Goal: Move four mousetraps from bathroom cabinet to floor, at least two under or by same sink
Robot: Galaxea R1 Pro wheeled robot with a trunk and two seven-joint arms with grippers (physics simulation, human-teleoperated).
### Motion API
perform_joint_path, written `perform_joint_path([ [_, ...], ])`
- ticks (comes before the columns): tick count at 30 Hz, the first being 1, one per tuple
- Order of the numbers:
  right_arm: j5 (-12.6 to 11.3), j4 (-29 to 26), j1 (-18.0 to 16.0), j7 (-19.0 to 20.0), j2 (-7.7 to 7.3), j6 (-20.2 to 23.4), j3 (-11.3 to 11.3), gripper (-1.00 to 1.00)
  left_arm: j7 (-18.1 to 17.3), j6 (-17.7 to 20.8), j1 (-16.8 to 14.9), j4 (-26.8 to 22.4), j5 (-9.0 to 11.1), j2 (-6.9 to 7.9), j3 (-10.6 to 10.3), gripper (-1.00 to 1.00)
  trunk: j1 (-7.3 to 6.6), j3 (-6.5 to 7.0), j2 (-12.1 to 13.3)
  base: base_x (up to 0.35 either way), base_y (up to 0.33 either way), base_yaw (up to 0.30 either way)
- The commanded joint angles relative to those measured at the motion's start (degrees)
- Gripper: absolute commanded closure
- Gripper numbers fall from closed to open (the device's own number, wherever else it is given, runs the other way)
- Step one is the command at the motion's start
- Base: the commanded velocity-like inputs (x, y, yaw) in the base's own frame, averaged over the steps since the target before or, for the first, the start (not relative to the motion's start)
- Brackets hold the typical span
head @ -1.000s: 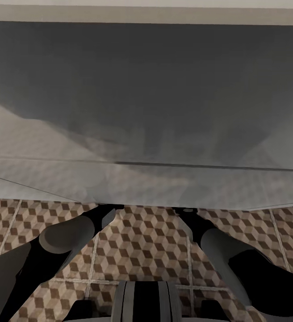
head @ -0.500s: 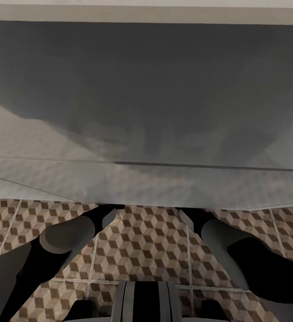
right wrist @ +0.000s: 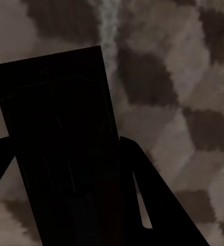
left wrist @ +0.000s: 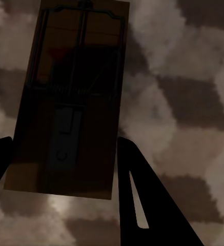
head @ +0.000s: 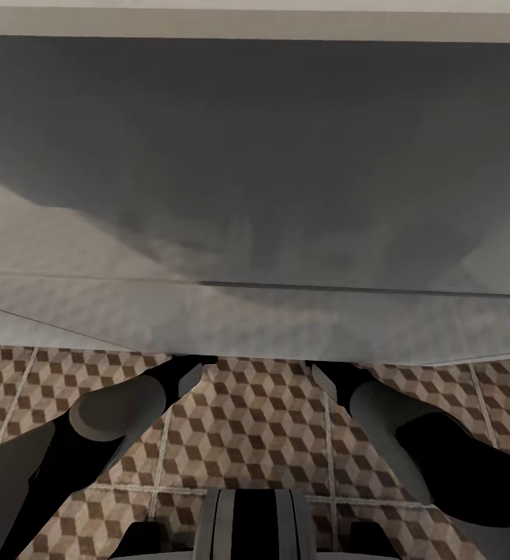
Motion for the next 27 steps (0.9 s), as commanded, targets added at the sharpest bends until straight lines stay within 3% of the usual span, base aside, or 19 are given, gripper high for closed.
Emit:
perform_joint_path([
  [1, -0.48, -0.12, -5.54, -0.35, 0.02, 0.3, 0.77, 1.0, 0.34, 0.04, -0.05, -0.15, 0.2, 0.02, -0.47, 1.0, -0.02, -0.02, -0.02, 0.0, 0.0, 0.0],
  [27, -0.24, 0.1, -5.54, -1.47, 0.08, -0.44, 0.77, 1.0, 0.34, 0.04, -0.05, -0.2, 0.2, -0.06, -0.47, 1.0, -0.02, -0.02, -0.02, 0.0, 0.0, 0.0],
])
